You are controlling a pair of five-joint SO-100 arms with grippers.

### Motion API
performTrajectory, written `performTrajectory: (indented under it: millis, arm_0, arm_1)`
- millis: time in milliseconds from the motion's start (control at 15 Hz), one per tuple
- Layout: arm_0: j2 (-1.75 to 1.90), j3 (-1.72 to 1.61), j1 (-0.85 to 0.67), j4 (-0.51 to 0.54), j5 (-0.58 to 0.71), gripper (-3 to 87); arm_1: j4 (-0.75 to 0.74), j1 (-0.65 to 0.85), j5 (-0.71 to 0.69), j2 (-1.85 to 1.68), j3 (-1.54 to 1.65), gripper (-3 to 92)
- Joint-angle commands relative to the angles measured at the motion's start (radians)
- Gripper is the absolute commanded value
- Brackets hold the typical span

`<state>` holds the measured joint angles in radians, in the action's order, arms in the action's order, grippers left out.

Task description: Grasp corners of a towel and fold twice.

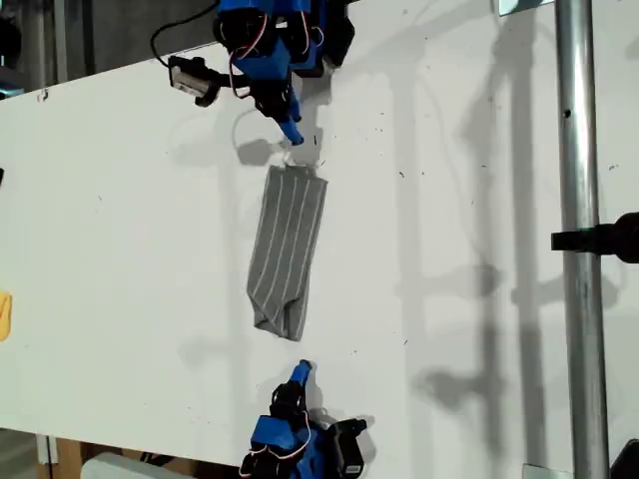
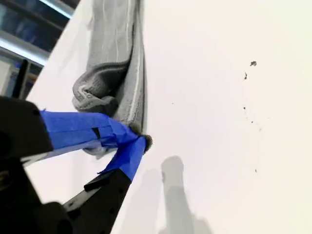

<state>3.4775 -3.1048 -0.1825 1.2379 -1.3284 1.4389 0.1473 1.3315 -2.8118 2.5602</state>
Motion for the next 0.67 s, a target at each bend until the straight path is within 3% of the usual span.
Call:
performTrajectory:
  millis: [0, 200, 467, 600]
  arm_0:
    - [0.003, -0.014, 0.009, 0.003, 0.005, -0.7]
    - [0.003, -0.015, 0.0, 0.012, 0.003, -0.4]
    - [0.003, -0.015, 0.002, 0.02, 0.0, -0.3]
    - [0.003, -0.015, 0.0, 0.023, -0.002, 0.7]
  arm_1:
    - [-0.078, 0.009, -0.078, 0.072, -0.072, 43.0]
    - [-0.249, 0.077, -0.124, 0.333, -0.127, 43.7]
    - [-0.495, 0.13, -0.008, 0.839, -0.204, 43.3]
    - [-0.526, 0.114, 0.046, 1.132, -0.368, 40.7]
